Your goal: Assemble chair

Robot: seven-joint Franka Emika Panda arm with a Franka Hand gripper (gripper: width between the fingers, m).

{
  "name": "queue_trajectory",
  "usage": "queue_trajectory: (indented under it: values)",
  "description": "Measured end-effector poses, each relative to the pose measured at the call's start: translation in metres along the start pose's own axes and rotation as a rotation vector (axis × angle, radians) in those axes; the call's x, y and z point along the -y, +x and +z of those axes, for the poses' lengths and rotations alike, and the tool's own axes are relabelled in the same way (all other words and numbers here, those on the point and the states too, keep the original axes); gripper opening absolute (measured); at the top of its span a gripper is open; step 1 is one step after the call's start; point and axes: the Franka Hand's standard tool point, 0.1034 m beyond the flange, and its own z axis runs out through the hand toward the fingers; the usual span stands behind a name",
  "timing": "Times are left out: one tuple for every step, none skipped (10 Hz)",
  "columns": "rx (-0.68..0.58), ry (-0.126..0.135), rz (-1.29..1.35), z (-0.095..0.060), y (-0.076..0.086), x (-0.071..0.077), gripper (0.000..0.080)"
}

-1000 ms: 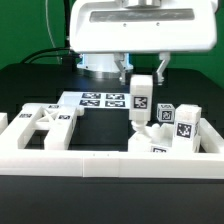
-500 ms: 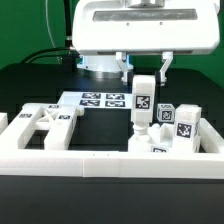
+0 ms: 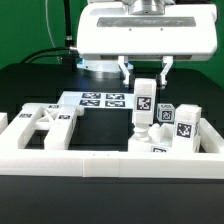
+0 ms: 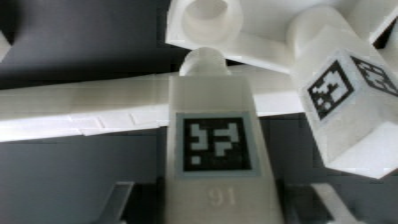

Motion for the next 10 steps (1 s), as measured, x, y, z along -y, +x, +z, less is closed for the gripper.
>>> queue_trajectory:
  values:
    - [0.004,0.001,-0.002,0.0006,-0.0028,0.0010,0.0287]
    - [0.008,0.001,-0.004,0.0014,-0.0046,0.0016,0.0287]
    - [0.011,0.001,-0.005,0.0027,-0.0068,0.0021,0.0287]
    - [0.014,0.001,-0.007,0.0038,-0.0084,0.0031,0.0287]
    - [0.014,0.002,-0.009,0.0046,-0.0095,0.0040,0.0287]
    - [0.008,0.001,-0.010,0.0047,-0.0096,0.0043,0.0287]
    - [0.006,0.001,-0.010,0.0047,-0.0097,0.0041,0.0287]
    - [0.003,0.001,-0.011,0.0047,-0.0097,0.0046,0.0287]
    - [0.002,0.002,-0.013,0.0047,-0.0097,0.0055,0.0287]
    - [0.002,0.001,-0.012,0.0048,-0.0096,0.0051,0.0287]
